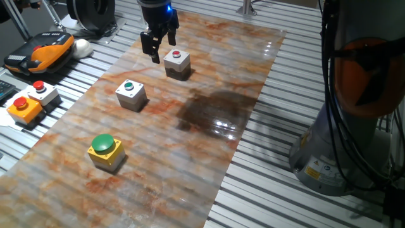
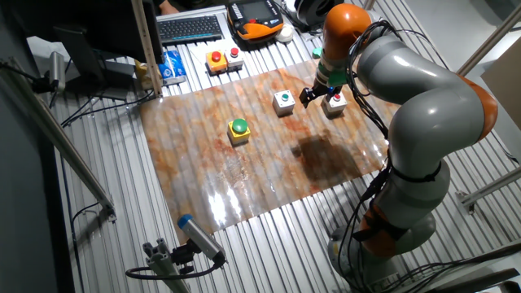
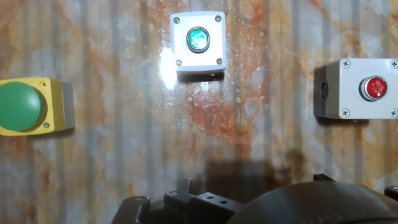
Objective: Press three buttons from left to right in sequence
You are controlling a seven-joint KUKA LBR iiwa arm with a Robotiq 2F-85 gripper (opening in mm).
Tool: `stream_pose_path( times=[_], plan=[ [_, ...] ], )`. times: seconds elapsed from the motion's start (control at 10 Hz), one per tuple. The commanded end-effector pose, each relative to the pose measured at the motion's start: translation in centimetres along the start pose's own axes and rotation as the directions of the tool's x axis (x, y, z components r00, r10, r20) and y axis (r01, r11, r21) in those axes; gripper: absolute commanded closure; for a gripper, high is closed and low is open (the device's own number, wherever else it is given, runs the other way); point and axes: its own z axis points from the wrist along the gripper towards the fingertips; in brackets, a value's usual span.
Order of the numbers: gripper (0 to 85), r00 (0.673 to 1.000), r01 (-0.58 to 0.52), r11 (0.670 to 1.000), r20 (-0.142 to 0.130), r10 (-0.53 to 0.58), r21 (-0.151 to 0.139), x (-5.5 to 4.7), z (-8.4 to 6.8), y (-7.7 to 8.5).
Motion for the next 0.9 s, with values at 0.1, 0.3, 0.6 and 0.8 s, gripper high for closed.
stream_pose_path(
  times=[0.1,0.3,0.6,0.8],
  plan=[
    [85.0,0.930,-0.358,0.934,0.078,0.358,-0.019,0.07,-0.15,0.03],
    [85.0,0.929,-0.361,0.932,0.076,0.361,-0.017,0.14,-0.42,0.09],
    [85.0,0.929,-0.363,0.932,0.076,0.363,-0.016,0.18,-0.51,0.11],
    [85.0,0.928,-0.364,0.931,0.076,0.364,-0.016,0.14,-0.46,0.08]
  ],
)
